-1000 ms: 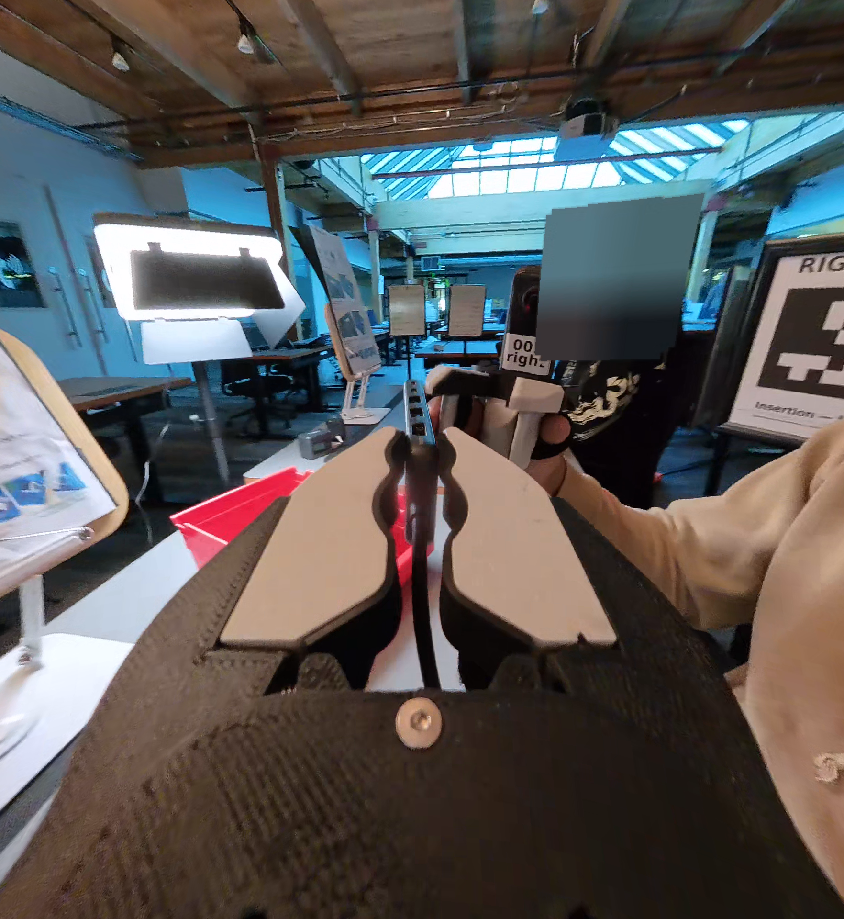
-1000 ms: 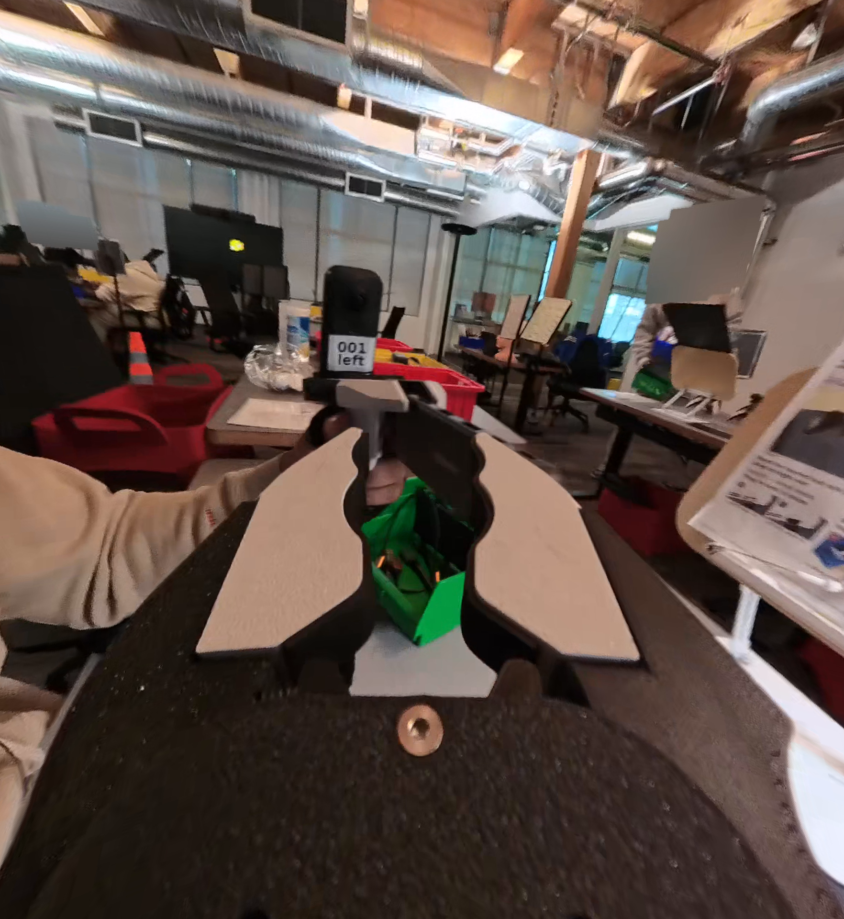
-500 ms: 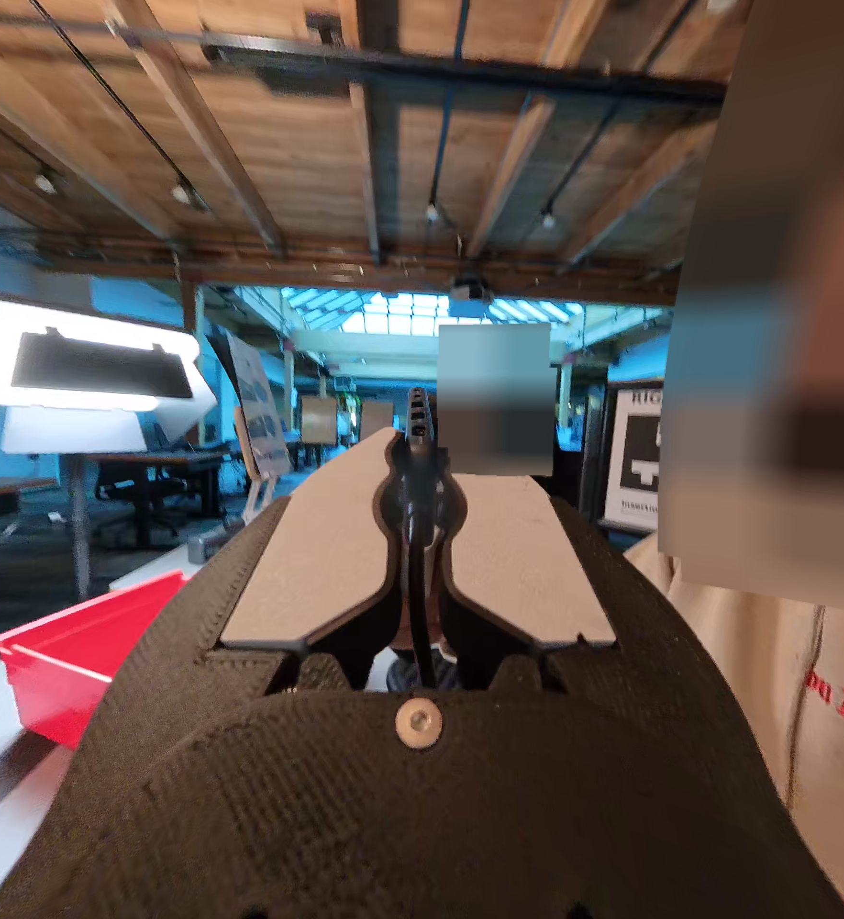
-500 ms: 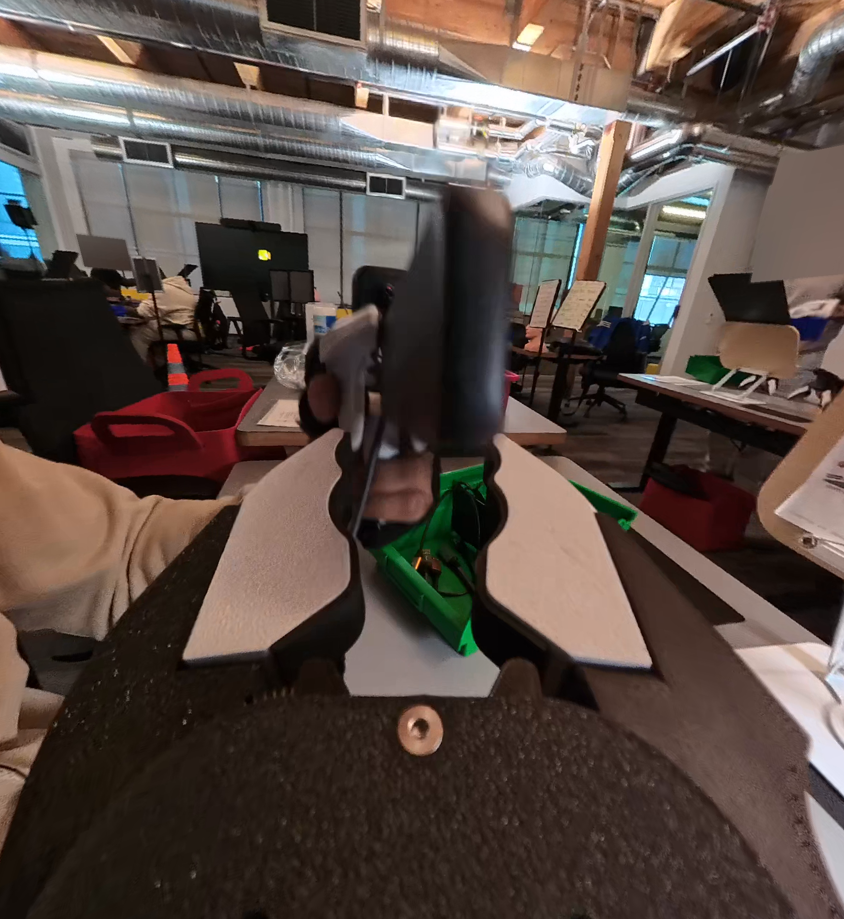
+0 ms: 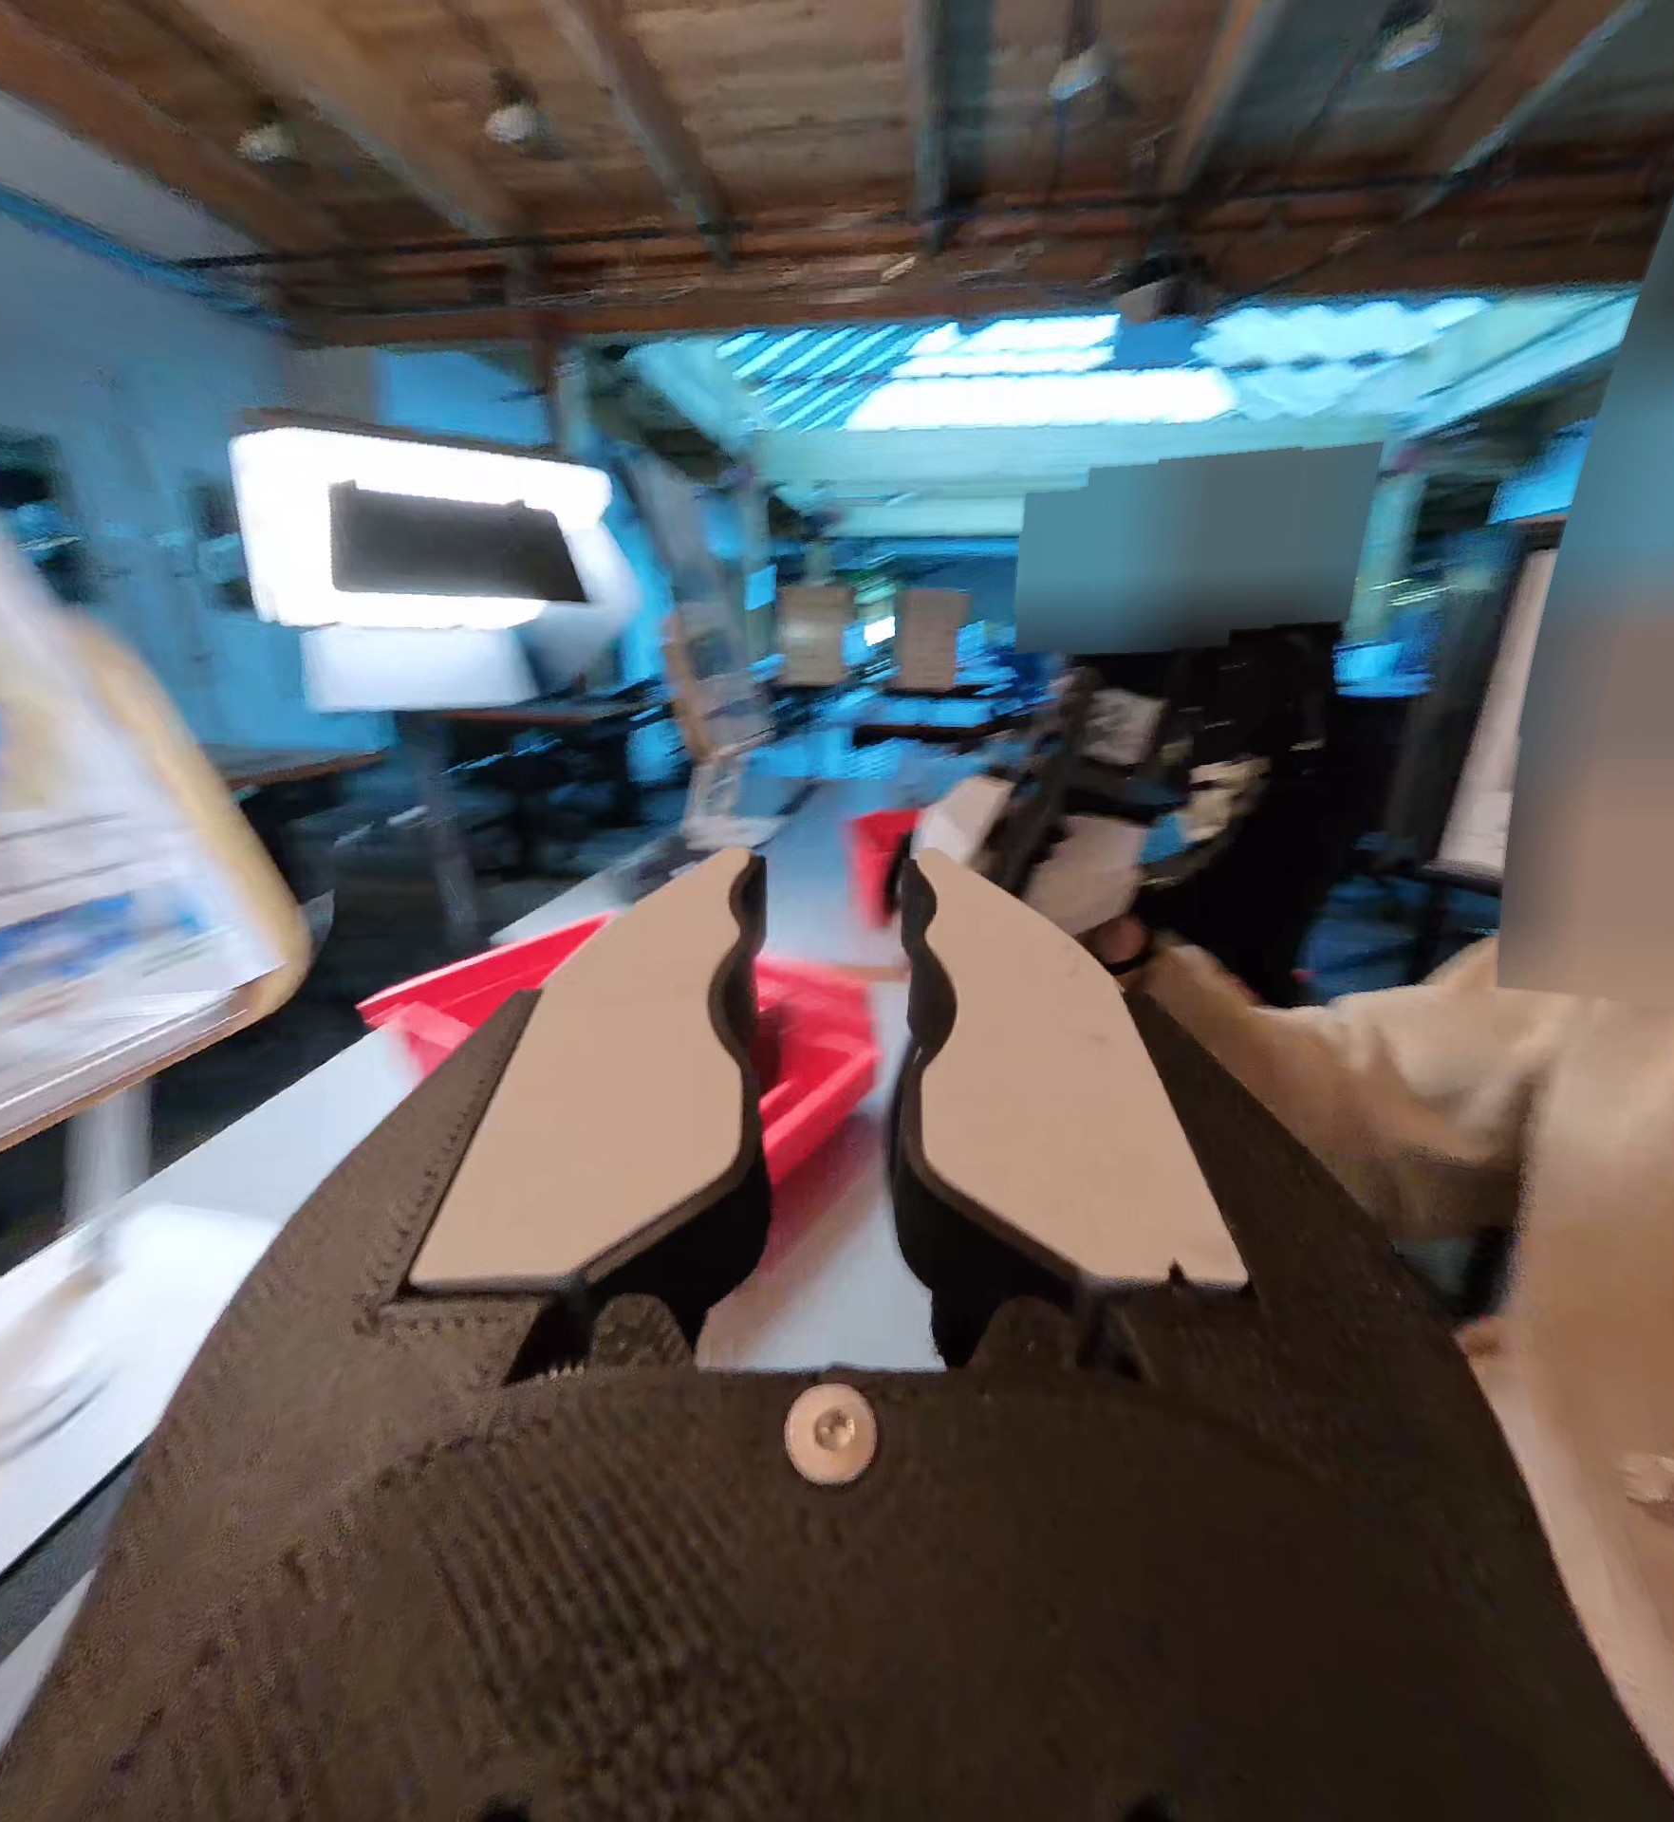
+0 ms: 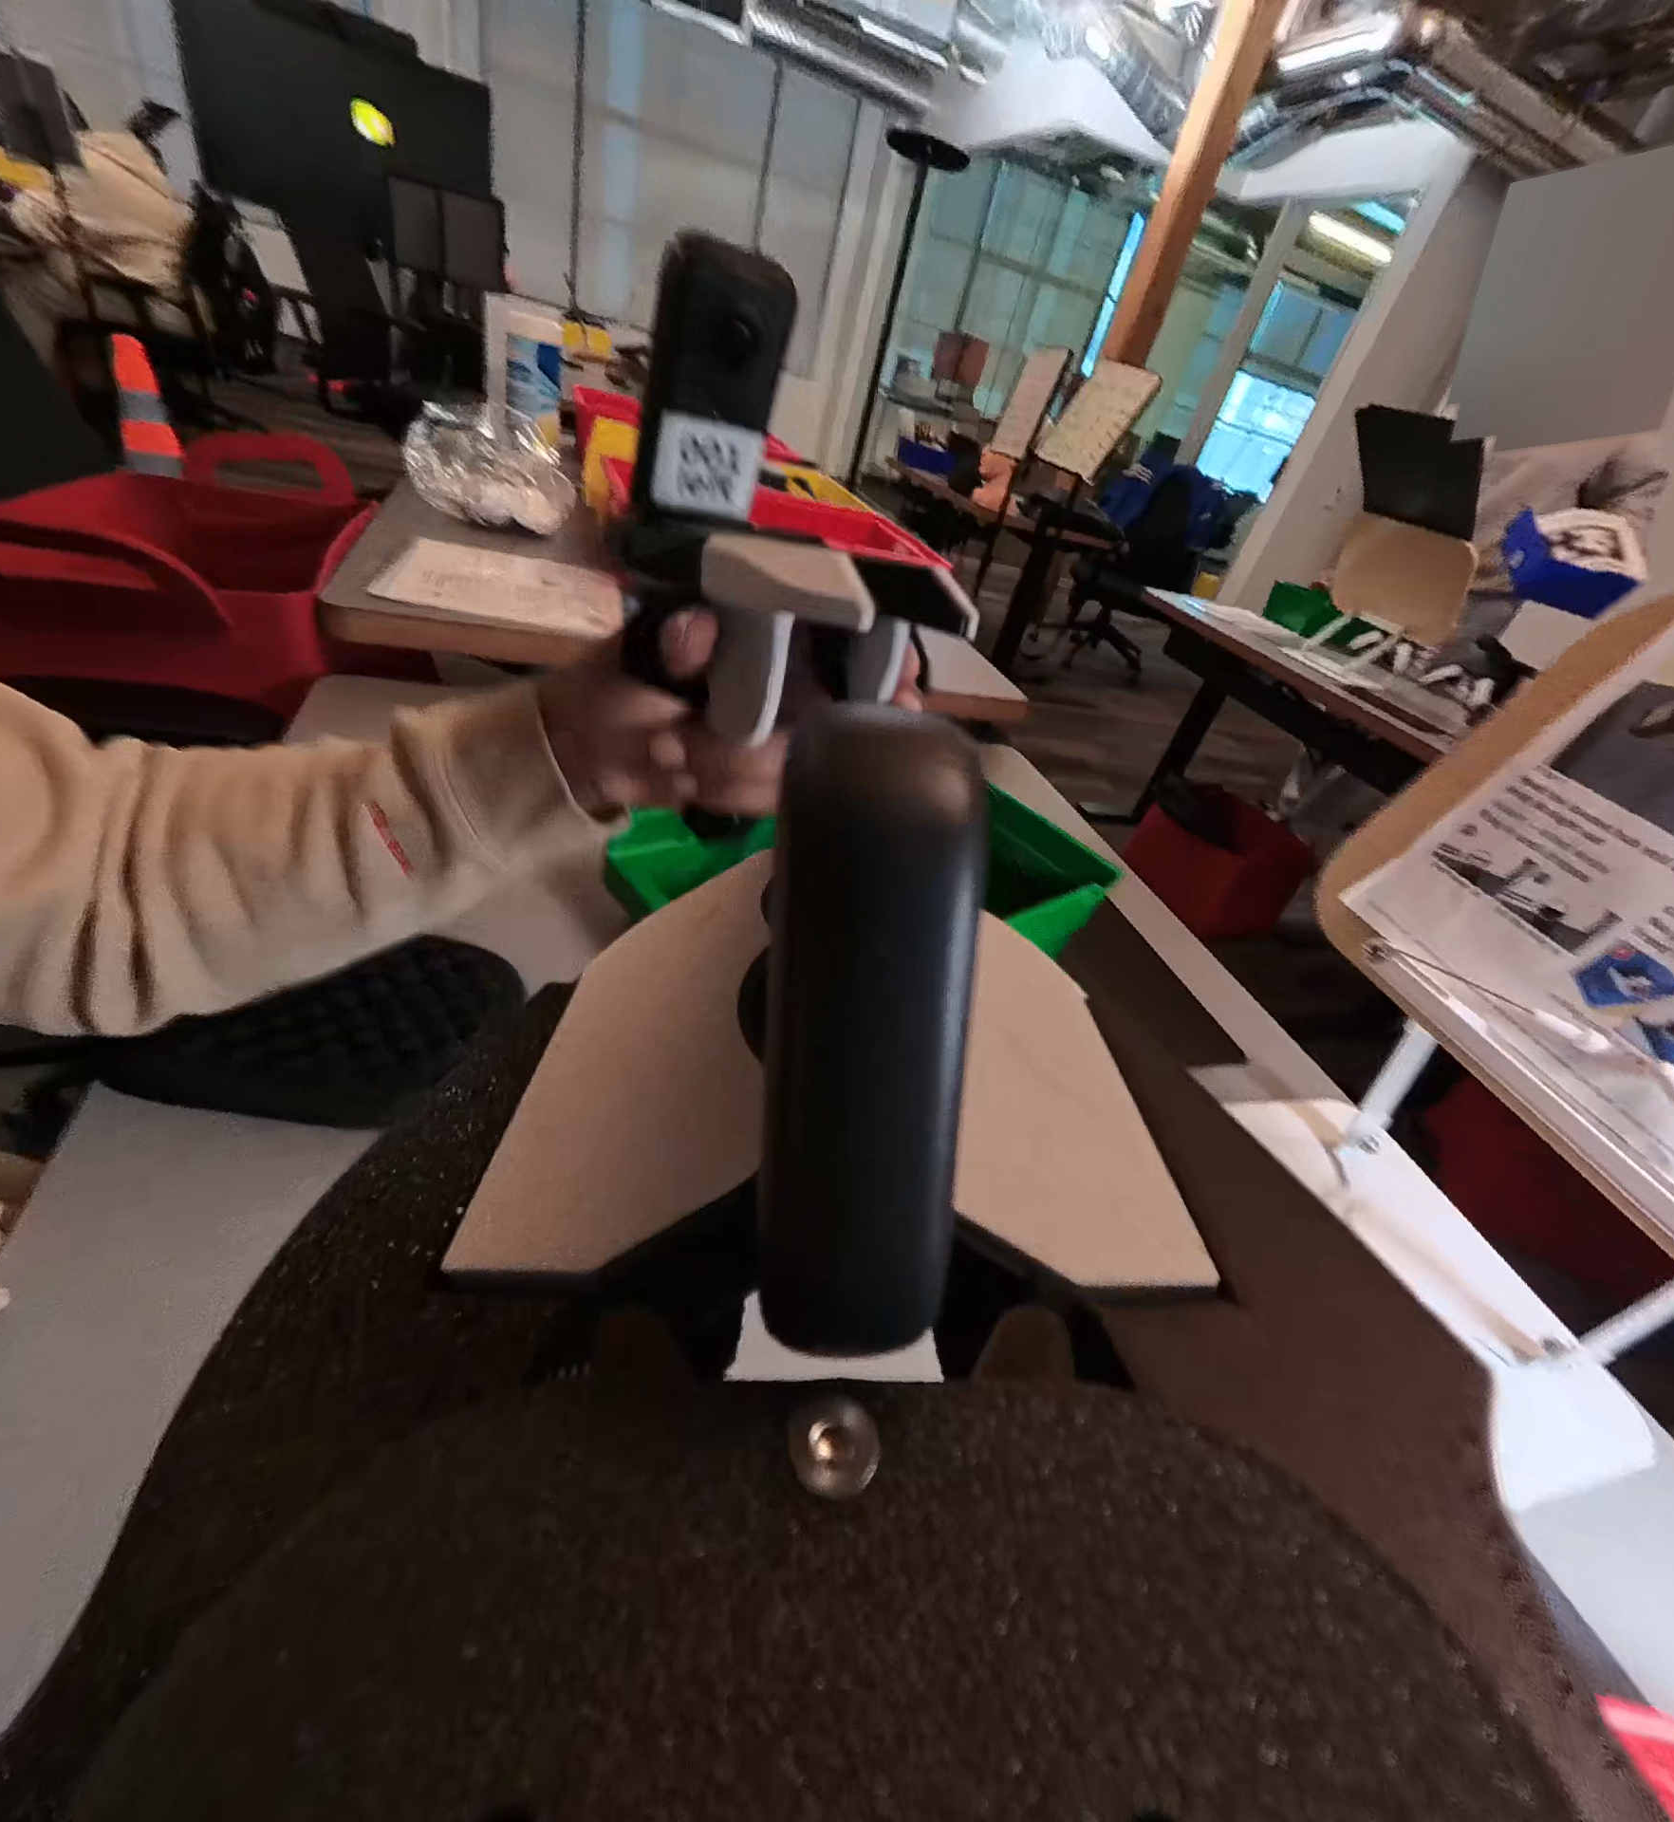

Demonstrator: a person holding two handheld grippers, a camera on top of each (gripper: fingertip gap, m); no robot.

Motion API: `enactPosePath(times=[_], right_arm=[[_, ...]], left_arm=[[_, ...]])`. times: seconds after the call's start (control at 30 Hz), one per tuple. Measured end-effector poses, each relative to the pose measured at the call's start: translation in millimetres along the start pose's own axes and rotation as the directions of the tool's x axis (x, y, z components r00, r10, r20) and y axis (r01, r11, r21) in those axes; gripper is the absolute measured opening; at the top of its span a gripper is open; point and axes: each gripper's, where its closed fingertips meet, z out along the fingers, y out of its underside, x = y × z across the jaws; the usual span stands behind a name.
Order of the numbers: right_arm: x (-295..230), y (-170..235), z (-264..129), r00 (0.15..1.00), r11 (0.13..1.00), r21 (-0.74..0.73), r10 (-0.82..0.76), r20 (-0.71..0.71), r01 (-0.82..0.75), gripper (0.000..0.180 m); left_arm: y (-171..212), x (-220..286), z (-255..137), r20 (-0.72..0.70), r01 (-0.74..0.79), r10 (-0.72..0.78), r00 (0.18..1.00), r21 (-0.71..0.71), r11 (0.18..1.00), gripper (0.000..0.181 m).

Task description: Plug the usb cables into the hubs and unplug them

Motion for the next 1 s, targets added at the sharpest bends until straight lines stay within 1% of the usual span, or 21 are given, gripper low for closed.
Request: enactPosePath(times=[0.03, 0.1, 0.17, 0.23, 0.3, 0.4, 0.5, 0.67, 0.8, 1.0], right_arm=[[6.9, 6.3, -2.2, 1.0, 0.999, -0.031, -0.014, -0.019, 0.013, 0.014], [23.6, 18.3, -6.2, 0.996, 0.996, -0.072, -0.05, -0.076, 0.044, 0.014], [36.7, 29.4, -7.9, 0.992, 0.994, -0.1, -0.059, -0.111, 0.048, 0.014], [42.0, 37.1, -6.2, 0.992, 0.994, -0.106, -0.036, -0.119, 0.024, 0.013], [40.3, 41.6, -1.9, 0.994, 0.993, -0.113, -0.03, -0.109, 0.018, 0.013], [36.2, 46.0, 3.3, 0.991, 0.987, -0.148, -0.079, -0.112, 0.062, 0.013], [32.4, 49.1, 6.4, 0.989, 0.982, -0.17, -0.102, -0.103, 0.083, 0.013], [37.5, 54.5, 3.2, 0.988, 0.977, -0.195, -0.113, -0.108, 0.09, 0.012], [52.2, 60.5, -4.8, 0.985, 0.977, -0.204, -0.096, -0.142, 0.066, 0.012], [72.9, 81.8, -5.9, 0.982, 0.98, -0.199, -0.01, -0.189, -0.028, 0.013]], left_arm=[[2.7, -23.4, -13.3, 0.12, 0.0, 0.007, 0.993, -0.065, 0.998, 0.027], [11.9, -67.1, -49.0, 0.336, 0.025, 0.042, 0.941, -0.192, 0.981, 0.036], [18.6, -105.2, -90.6, 0.521, 0.075, 0.066, 0.851, -0.246, 0.966, 0.036], [27.6, -130.6, -126.0, 0.631, 0.162, 0.037, 0.775, -0.255, 0.953, 0.038], [37.6, -147.3, -151.9, 0.697, 0.236, 0.004, 0.717, -0.248, 0.939, 0.041], [55.9, -162.8, -176.3, 0.756, 0.326, -0.027, 0.654, -0.25, 0.912, 0.045], [75.3, -172.6, -189.0, 0.789, 0.392, -0.034, 0.613, -0.267, 0.88, 0.047], [111.0, -183.3, -211.7, 0.839, 0.503, 0.028, 0.544, -0.353, 0.789, 0.052], [122.8, -185.5, -220.8, 0.849, 0.544, 0.033, 0.528, -0.367, 0.755, 0.054], [135.7, -188.2, -229.6, 0.856, 0.574, 0.063, 0.512, -0.396, 0.717, 0.053]])
